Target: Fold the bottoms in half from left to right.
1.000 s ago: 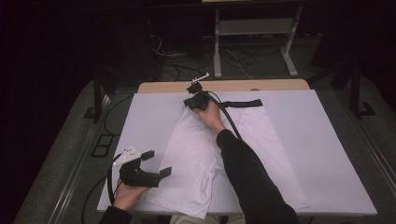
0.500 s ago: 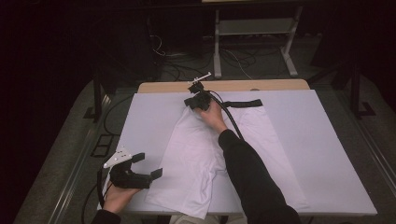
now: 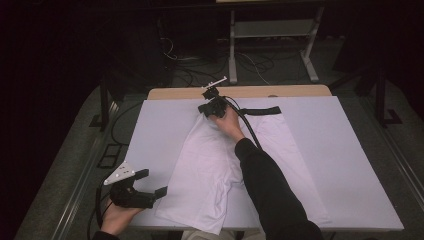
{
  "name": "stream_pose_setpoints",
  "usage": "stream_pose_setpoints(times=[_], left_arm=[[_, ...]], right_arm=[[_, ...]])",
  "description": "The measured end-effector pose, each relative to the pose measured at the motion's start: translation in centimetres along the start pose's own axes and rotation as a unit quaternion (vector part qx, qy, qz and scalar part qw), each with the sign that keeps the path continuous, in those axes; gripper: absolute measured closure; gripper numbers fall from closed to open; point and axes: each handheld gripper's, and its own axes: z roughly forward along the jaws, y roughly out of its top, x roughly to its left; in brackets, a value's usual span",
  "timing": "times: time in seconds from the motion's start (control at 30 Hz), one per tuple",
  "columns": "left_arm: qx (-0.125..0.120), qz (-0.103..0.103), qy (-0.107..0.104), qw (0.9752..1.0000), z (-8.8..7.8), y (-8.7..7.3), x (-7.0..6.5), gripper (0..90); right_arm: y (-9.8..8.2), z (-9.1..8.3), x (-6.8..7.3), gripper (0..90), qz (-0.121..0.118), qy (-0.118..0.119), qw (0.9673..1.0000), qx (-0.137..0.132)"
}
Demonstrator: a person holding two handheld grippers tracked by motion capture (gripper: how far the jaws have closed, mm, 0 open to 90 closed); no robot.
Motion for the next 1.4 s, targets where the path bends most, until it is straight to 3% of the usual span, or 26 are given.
stream_pose_setpoints(times=[0.17,0.4,0.53,0.93,1.2,1.33,1.4], left_arm=[[0.015,0.004,-0.006,0.9999,-0.5,-0.2,-0.2,0.0],[0.050,0.024,-0.019,0.9983,-0.4,-0.5,-0.7,0.0],[0.076,0.029,-0.040,0.9958,0.0,-0.9,-0.6,0.0],[0.107,0.031,-0.064,0.9917,0.0,-1.2,-0.6,0.0],[0.136,0.035,-0.079,0.9869,-0.2,-2.2,-0.8,0.0],[0.135,0.041,-0.092,0.9858,-0.6,-2.4,-1.0,13.5],[0.136,0.039,-0.100,0.9849,-0.8,-2.5,-1.0,15.5]], right_arm=[[0.0,-0.2,-0.1,85.3,0.001,-0.001,1.0000,0.000],[-0.1,-0.2,0.0,85.3,-0.001,0.000,1.0000,0.001],[-0.1,-0.2,0.0,85.3,-0.003,-0.002,1.0000,0.001],[0.1,-0.7,-0.1,85.3,-0.001,-0.003,1.0000,-0.003],[0.2,-1.2,-0.1,85.3,-0.003,-0.005,1.0000,-0.004],[0.2,-1.1,0.0,85.3,-0.003,-0.005,1.0000,-0.004],[0.1,-1.1,-0.1,85.3,-0.003,-0.004,1.0000,-0.005]])
